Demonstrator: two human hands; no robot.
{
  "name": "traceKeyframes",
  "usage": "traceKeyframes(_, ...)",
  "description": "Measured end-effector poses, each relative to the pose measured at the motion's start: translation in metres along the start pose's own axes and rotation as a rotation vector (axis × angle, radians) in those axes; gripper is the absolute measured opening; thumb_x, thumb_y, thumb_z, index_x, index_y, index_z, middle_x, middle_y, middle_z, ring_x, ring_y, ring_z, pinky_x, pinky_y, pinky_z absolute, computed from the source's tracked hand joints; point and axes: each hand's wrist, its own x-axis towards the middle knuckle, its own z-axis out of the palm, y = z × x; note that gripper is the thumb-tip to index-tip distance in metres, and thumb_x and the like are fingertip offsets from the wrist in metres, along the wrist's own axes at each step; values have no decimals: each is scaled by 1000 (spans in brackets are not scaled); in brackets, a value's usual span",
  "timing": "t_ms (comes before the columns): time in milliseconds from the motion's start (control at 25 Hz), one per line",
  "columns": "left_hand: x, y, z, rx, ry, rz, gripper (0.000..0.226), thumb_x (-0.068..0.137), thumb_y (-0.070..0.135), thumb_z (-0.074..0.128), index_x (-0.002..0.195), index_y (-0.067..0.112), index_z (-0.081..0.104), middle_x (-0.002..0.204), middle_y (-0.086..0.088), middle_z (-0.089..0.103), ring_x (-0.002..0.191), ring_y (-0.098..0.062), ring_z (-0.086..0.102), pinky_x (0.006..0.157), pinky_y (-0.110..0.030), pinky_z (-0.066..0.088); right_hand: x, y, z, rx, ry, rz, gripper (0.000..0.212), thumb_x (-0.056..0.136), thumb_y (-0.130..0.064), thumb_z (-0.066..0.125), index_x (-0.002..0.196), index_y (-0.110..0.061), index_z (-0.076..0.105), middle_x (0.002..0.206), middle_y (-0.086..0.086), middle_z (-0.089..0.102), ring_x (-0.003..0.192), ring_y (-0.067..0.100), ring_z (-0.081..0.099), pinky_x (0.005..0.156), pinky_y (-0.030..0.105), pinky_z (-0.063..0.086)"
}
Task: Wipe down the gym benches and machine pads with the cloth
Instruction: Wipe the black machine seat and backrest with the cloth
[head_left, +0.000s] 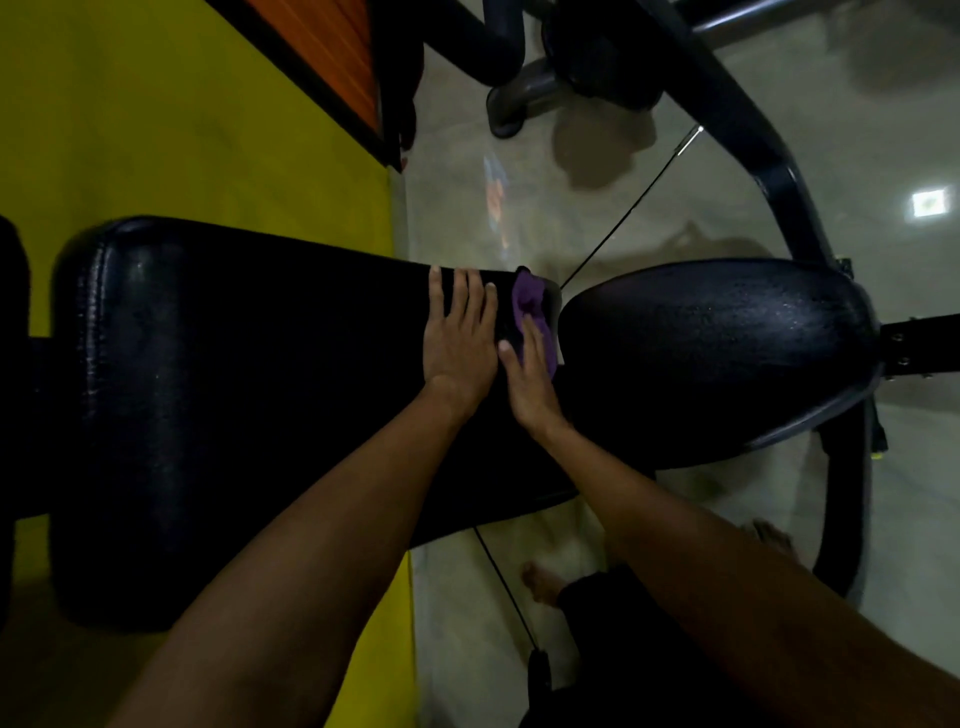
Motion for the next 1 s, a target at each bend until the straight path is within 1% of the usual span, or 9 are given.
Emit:
traceKeyframes(240,21,5,10,-12,48,-22,65,104,35,15,159,8,-6,165,-24,-1,152,-44,-5,118,-65,-9,88,-17,-6,-42,228,136,55,109,-29,41,159,-13,28,168,9,20,156,24,13,127,38,7)
traceKeyframes(360,22,9,13,-4,81,-26,66,104,36,15,159,7,-8,165,-24,1,152,-44,-4,118,-66,-9,86,-24,1,-113,270,-128,44,105,-29,42,145,-12,53,153,11,48,147,25,33,126,39,15)
traceKeyframes(480,25,12,17,-5,109,-30,68,103,36,17,159,6,-7,164,-25,4,152,-45,0,118,-66,-9,99,-24,-11,-213,253,-346,42,100,-38,43,120,-11,69,122,9,68,120,25,57,111,37,35)
traceKeyframes(560,27,12,18,-29,124,-38,66,103,36,20,159,7,0,164,-24,9,151,-45,4,118,-66,-8,126,-22,-29,-320,227,-231,49,97,-48,40,105,-12,72,110,12,71,107,31,63,97,38,44)
traceKeyframes(680,31,15,20,-55,146,-51,66,103,38,24,159,7,6,162,-24,14,150,-46,6,118,-65,-8,148,-30,-44,-385,133,116,50,102,-50,38,105,-14,72,113,14,70,106,35,64,91,40,48)
traceKeyframes(720,32,16,20,-63,149,-54,66,103,38,24,159,7,6,161,-24,14,150,-46,7,118,-65,-8,148,-35,-42,-386,137,117,48,103,-48,39,104,-15,73,112,14,71,104,34,64,88,38,48)
traceKeyframes(800,33,19,20,-66,133,-51,67,103,36,21,159,6,2,162,-23,12,150,-46,6,117,-66,-8,132,-41,-33,-319,207,-35,37,103,-38,47,101,-12,73,106,11,72,98,27,64,82,32,43)
traceKeyframes(880,37,21,21,-41,135,-45,66,103,34,19,158,5,-3,163,-23,10,150,-47,5,117,-66,-7,107,-41,-20,-159,272,-195,23,100,-21,55,106,-9,73,107,7,72,98,16,61,86,26,42)
traceKeyframes(1000,38,22,18,-82,126,-43,65,102,31,19,159,4,3,163,-23,13,150,-46,7,118,-65,-7,108,-28,-26,-53,335,-170,22,98,-9,57,115,-5,71,111,7,71,100,15,61,90,22,43)
